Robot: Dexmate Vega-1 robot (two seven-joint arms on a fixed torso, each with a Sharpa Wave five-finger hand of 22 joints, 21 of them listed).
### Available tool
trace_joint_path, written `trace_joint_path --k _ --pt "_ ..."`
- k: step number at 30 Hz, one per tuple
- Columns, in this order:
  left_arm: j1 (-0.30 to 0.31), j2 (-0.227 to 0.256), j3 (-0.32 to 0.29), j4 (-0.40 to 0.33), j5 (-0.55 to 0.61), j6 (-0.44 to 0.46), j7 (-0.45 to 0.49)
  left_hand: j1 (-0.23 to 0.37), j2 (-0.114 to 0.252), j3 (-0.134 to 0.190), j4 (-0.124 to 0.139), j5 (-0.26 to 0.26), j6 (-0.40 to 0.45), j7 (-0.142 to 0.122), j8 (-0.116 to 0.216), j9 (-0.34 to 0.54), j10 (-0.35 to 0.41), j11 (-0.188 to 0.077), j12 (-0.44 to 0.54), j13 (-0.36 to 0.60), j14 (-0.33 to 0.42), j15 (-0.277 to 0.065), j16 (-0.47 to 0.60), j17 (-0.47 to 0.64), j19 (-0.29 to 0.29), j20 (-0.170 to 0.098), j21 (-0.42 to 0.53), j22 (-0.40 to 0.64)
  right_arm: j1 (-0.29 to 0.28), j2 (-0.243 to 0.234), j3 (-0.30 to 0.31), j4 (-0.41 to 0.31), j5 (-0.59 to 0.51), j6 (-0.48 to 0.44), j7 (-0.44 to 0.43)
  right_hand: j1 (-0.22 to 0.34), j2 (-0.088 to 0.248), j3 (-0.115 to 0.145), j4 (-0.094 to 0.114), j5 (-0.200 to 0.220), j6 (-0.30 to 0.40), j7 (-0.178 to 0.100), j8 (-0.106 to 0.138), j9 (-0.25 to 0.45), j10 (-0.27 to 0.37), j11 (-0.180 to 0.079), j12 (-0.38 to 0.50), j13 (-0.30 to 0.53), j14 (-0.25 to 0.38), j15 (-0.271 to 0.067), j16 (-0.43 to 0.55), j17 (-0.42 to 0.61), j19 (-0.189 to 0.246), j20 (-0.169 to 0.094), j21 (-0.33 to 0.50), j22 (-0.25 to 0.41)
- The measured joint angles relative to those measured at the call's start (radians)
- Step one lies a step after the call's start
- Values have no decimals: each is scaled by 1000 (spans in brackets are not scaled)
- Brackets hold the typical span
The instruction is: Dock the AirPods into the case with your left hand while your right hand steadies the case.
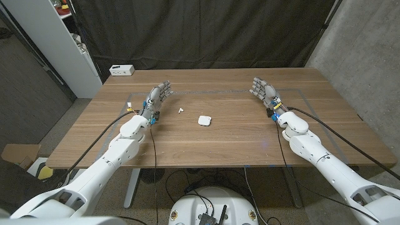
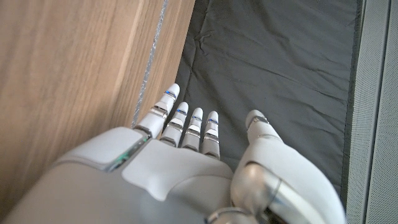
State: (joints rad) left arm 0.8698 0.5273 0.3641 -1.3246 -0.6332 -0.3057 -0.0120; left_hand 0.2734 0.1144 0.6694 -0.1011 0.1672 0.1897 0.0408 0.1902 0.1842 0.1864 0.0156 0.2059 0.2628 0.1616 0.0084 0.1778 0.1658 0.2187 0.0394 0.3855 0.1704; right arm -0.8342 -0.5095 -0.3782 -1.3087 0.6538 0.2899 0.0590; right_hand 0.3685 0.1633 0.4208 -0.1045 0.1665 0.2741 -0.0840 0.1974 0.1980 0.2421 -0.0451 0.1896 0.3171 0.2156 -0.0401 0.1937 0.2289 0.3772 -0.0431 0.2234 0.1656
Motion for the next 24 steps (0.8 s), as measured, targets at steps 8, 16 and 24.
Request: trace_joint_path --k 8,16,24 --pt "34 74 -1 -94 80 56 63 150 -45 -12 -80 19 48 -48 19 5 -13 -15 6 -3 -33 2 1 5 -43 1 -64 0 1 -9 -5 -18 4 0 24 0 0 0 0 0 0 0 0 0 11 11 0 -9 4 -2 0 -9 0 0 0 0" --pt "65 209 -2 -265 215 218 144 279 -89 -38 -81 33 130 -76 47 13 -57 -19 6 -3 -105 15 -2 5 -94 11 -123 0 -14 -29 -6 -49 13 -12 44 0 0 -2 2 0 5 -5 0 0 23 15 0 -17 17 1 0 -15 0 0 -7 0" --pt "62 390 15 -495 389 473 178 363 -120 -72 -75 37 225 -115 73 19 -85 -26 13 -3 -144 4 -2 4 -108 7 -157 0 -25 -47 -5 -70 26 -31 63 0 0 -4 4 0 5 -5 0 0 30 20 7 -25 19 2 0 -24 0 0 -15 0"
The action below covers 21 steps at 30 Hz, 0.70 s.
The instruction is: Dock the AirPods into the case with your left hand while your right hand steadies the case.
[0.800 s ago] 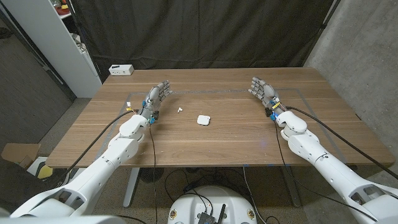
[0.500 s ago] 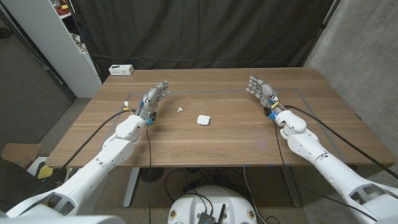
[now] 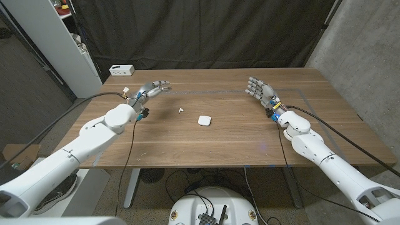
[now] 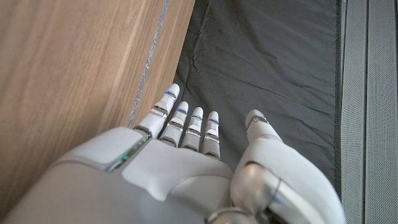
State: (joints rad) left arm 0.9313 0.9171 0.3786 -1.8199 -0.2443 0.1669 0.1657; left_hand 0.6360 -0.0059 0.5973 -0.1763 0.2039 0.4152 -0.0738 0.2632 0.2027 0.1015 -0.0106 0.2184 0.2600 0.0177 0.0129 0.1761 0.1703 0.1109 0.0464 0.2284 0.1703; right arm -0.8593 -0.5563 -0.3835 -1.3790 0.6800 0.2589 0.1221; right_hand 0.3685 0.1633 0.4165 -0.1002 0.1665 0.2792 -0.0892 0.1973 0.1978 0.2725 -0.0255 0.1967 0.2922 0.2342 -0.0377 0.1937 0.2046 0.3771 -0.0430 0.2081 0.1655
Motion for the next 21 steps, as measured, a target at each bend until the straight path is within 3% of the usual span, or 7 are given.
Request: trace_joint_path --k 1,3,7,9,14,15,21 --pt "0 0 0 0 26 37 -4 7 -3 -5 3 0 12 -5 1 2 0 0 1 0 0 0 0 0 -2 -2 -4 0 -1 -2 0 -2 0 0 0 0 0 0 0 0 2 2 0 0 0 0 0 0 0 0 0 0 0 0 0 0" --pt "-31 56 26 -67 69 94 -17 21 -8 -13 2 7 27 -19 8 5 -5 -5 1 0 -4 -4 0 0 -6 -6 -4 0 -3 -6 0 -6 7 -9 10 -3 -3 0 0 0 10 0 0 0 0 0 0 0 0 0 0 0 0 0 0 0" --pt "-60 88 52 -104 141 176 -56 38 -14 -25 7 10 60 -31 15 5 -5 -5 1 0 -9 -10 0 0 -6 -6 -11 0 -8 -14 1 -12 17 -18 23 -4 -4 0 0 0 11 0 0 0 1 1 0 -5 0 0 0 0 0 0 0 0" --pt "-108 120 94 -143 207 239 -103 47 -14 -32 5 11 64 -36 15 5 -10 -10 1 -3 -20 -6 0 0 -5 -6 -15 0 -10 -17 2 -15 21 -21 28 -4 -4 0 0 0 11 0 0 0 4 4 0 -5 4 -4 5 -5 0 0 0 0" --pt "-160 142 142 -169 350 337 -225 71 -11 -43 8 11 70 -50 15 9 -15 -15 1 -5 -35 -12 0 0 -5 -6 -19 0 -22 -31 5 -34 28 -29 35 -4 -4 0 0 0 11 0 0 0 8 8 0 -9 9 -1 8 -5 0 0 0 0" --pt "-221 154 194 -185 387 351 -257 80 -11 -43 8 11 71 -54 15 9 -15 -15 1 -5 -38 -9 0 0 -5 -6 -19 0 -25 -34 6 -37 36 -39 42 -4 -4 0 0 0 11 0 0 0 8 8 0 -9 9 -1 8 -5 0 0 0 0" --pt "-331 153 283 -186 552 393 -401 95 -11 -56 12 11 84 -67 15 9 -20 -20 1 -10 -45 -13 0 0 -6 -5 -26 3 -40 -49 9 -61 49 -56 50 -8 -8 -4 4 0 16 -5 0 0 8 8 0 -12 13 2 8 -8 0 0 -5 0"
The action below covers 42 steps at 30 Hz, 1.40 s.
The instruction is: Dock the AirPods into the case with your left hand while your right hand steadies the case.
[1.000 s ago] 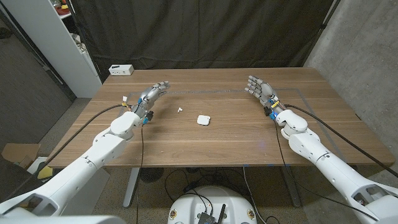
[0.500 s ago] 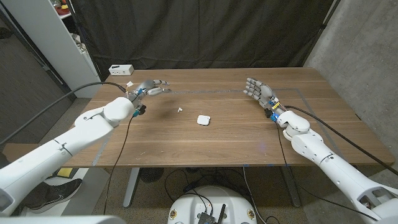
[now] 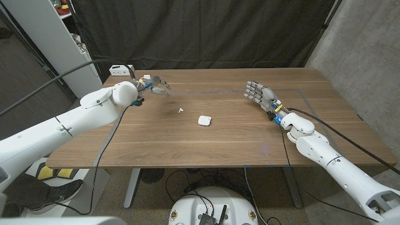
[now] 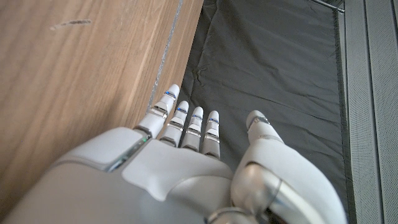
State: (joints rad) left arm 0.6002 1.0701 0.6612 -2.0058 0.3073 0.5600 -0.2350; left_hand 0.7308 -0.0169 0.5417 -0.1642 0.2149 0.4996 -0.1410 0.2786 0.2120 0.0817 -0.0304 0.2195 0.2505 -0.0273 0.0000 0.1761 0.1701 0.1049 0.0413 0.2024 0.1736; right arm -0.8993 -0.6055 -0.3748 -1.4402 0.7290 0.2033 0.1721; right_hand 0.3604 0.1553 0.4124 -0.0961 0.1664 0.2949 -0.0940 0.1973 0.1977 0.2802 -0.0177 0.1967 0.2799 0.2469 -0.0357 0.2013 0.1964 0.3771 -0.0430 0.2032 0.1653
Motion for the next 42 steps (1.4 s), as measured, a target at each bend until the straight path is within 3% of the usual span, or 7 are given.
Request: trace_joint_path --k 7,12,13,19,27,35,42 --pt "-113 -49 100 50 215 12 -173 15 -15 -28 6 10 11 -17 -6 0 0 0 7 -3 0 0 0 0 -7 7 -1 1 -17 -11 2 -28 10 -19 -1 0 0 -4 -4 0 0 0 0 0 0 0 0 -4 6 -5 0 -1 0 0 -1 0" --pt "-113 -49 100 50 304 -17 -227 38 -17 -46 7 22 69 -31 12 8 22 -7 20 -4 11 -11 5 0 -7 7 -1 1 -20 -11 1 -38 10 -19 -1 -4 -4 -4 -4 0 -4 -4 0 0 0 0 0 -6 5 -5 0 -1 0 0 -4 0" --pt "-163 -93 142 109 328 -33 -238 41 -14 -47 9 25 78 -33 15 9 25 -10 21 -4 13 -13 5 0 -6 7 -1 1 -21 -11 -1 -39 12 -29 -6 -4 -4 -4 -4 0 -4 -4 0 0 0 0 0 -6 5 -5 0 -1 0 0 -4 0" --pt "-191 -131 155 170 378 -97 -265 58 -13 -58 11 30 104 -39 23 14 37 -11 21 -9 22 -22 5 0 1 7 -1 1 -22 -6 -6 -41 12 -31 -11 -4 -4 -4 -4 0 -7 -12 0 0 0 0 0 -11 5 -5 0 -6 0 0 -4 0" --pt "-201 -172 156 230 408 -183 -282 79 -10 -73 12 35 120 -32 23 19 55 -18 33 -9 35 -34 9 0 11 5 -1 1 -28 1 -7 -36 14 -22 -12 -4 -4 -8 -8 0 -7 -12 0 0 5 5 0 -11 5 -5 0 -6 0 0 -4 0" --pt "-189 -198 145 266 409 -223 -283 111 -5 -98 15 40 187 -33 51 35 78 -20 42 -9 55 -36 9 0 28 6 -1 1 -39 1 0 -31 24 -4 -6 -7 -1 -8 -8 0 -6 -12 0 0 11 0 0 -15 14 -4 0 -6 0 0 -8 0" --pt "-184 -226 145 296 403 -258 -292 128 -4 -112 18 44 205 -50 55 37 90 -23 48 -9 65 -36 9 0 35 5 -1 1 -61 2 12 -22 37 15 3 -9 2 -8 -8 4 -2 -28 0 0 15 5 7 -19 16 -5 0 -6 0 0 -8 0"
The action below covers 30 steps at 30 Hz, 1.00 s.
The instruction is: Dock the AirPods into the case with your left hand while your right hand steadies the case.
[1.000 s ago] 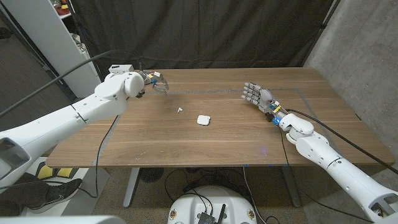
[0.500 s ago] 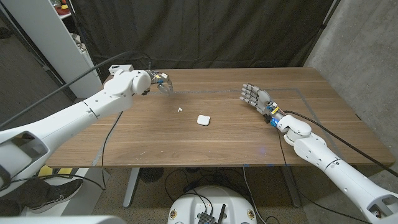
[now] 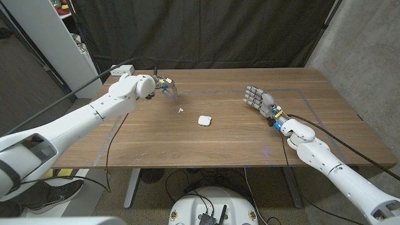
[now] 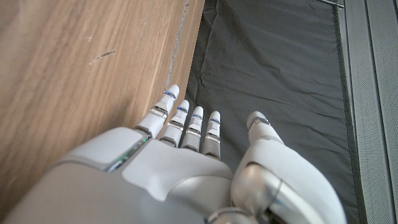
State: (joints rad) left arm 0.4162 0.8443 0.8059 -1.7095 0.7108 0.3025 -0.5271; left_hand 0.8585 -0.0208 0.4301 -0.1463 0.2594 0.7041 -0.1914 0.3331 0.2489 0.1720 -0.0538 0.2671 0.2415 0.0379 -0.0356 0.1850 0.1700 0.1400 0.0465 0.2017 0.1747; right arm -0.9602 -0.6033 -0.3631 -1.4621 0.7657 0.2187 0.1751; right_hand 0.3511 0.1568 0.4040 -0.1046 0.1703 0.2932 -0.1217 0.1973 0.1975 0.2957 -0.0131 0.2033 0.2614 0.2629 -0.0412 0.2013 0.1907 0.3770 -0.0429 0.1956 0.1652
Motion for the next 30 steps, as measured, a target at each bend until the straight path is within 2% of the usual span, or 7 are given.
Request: trace_joint_path --k 9,16,30 --pt "-4 -33 19 32 6 -20 -1 10 2 -24 4 0 5 -6 -8 -2 23 -17 7 0 25 0 0 0 13 2 0 5 -33 -2 18 0 10 25 1 0 0 0 0 0 0 0 0 0 0 0 2 -1 10 1 0 -5 0 0 0 0" --pt "-4 -49 29 46 21 -24 15 19 11 -35 7 0 3 -7 -16 -8 30 -14 10 -5 39 0 4 0 16 -2 3 5 -56 -4 29 -6 16 44 -6 0 0 0 0 0 4 4 0 0 9 0 2 -1 10 1 6 -4 0 0 0 0" --pt "6 -63 41 76 36 -23 51 34 16 -54 10 4 28 7 -16 -12 46 -20 13 -5 54 -4 4 0 27 -2 6 5 -84 -5 43 -12 21 66 -14 0 0 -4 -4 0 4 4 0 0 15 1 2 -6 18 0 6 -2 0 0 0 0"
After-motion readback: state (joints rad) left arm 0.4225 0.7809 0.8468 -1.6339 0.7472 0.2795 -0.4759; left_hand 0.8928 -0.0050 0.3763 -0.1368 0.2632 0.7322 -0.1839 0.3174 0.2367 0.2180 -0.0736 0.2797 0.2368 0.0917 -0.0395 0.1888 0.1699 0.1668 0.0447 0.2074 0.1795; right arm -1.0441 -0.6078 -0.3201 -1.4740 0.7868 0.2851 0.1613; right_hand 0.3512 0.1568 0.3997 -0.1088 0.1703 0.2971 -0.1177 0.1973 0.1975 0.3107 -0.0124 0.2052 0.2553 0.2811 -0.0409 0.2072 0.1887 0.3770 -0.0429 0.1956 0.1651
